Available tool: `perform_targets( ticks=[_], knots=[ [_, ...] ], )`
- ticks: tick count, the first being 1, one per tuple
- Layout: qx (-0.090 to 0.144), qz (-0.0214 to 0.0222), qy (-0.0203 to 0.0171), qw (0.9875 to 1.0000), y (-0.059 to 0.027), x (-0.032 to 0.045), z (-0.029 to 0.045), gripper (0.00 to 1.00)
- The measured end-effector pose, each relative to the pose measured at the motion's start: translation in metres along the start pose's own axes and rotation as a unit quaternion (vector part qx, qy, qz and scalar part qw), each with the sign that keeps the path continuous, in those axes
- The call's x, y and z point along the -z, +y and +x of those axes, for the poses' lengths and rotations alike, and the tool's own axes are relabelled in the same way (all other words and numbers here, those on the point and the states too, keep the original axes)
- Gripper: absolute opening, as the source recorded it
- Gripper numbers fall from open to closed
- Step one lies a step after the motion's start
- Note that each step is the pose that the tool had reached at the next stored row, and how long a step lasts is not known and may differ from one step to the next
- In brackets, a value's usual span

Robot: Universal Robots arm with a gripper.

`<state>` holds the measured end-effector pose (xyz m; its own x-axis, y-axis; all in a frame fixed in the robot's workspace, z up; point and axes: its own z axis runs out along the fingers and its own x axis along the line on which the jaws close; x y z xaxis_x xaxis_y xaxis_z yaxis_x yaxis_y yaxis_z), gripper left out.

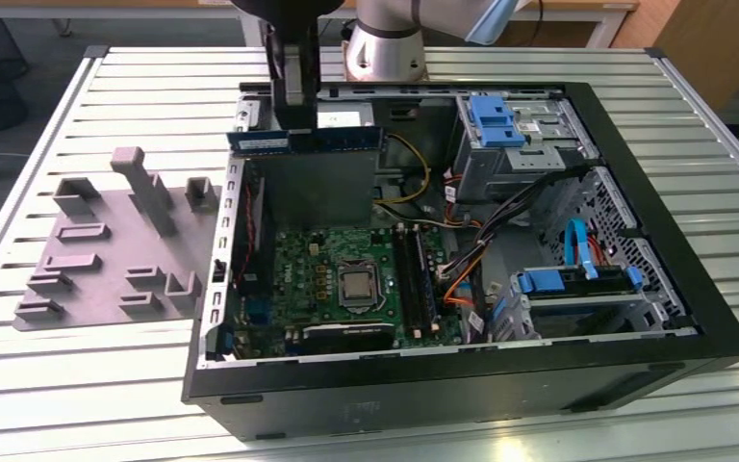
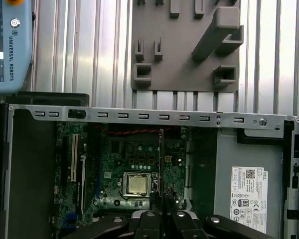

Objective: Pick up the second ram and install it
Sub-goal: 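Pick up the second ram and move it above second insertion slot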

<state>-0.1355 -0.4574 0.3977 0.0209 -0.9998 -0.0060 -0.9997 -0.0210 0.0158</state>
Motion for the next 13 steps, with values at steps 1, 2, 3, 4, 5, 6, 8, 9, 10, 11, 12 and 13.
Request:
perform_targets(
  ticks=[1, 2, 3, 4, 5, 6, 8, 9, 10, 11, 12, 13],
  knots=[
    [0.000, 0.0000, 0.0000, 1.0000, -0.0011, 0.0000, 0.0000, 0.14],
    [0.000, 0.0000, 0.0000, 1.0000, -0.0021, 0.0001, 0.0000, 0.14],
    [0.000, 0.0000, 0.0000, 1.0000, -0.0029, 0.0001, 0.0001, 0.14],
    [0.000, 0.0000, 0.0000, 1.0000, -0.0039, 0.0001, 0.0001, 0.14],
    [0.000, 0.0000, 0.0001, 1.0000, -0.0049, 0.0001, 0.0001, 0.14],
    [0.000, 0.0000, 0.0000, 1.0000, -0.0059, 0.0001, 0.0001, 0.14],
    [0.000, 0.0000, 0.0000, 1.0000, -0.0079, 0.0002, 0.0002, 0.14],
    [0.000, 0.0000, 0.0001, 1.0000, -0.0089, 0.0002, 0.0002, 0.14],
    [0.000, 0.0000, 0.0000, 1.0000, -0.0098, 0.0002, 0.0002, 0.14],
    [0.000, 0.0000, 0.0000, 1.0000, -0.0108, 0.0002, 0.0002, 0.14],
    [0.000, 0.0000, 0.0001, 1.0000, -0.0118, 0.0002, 0.0002, 0.14],
    [0.000, 0.0000, 0.0001, 1.0000, -0.0128, 0.0003, 0.0003, 0.14]
  ],
)
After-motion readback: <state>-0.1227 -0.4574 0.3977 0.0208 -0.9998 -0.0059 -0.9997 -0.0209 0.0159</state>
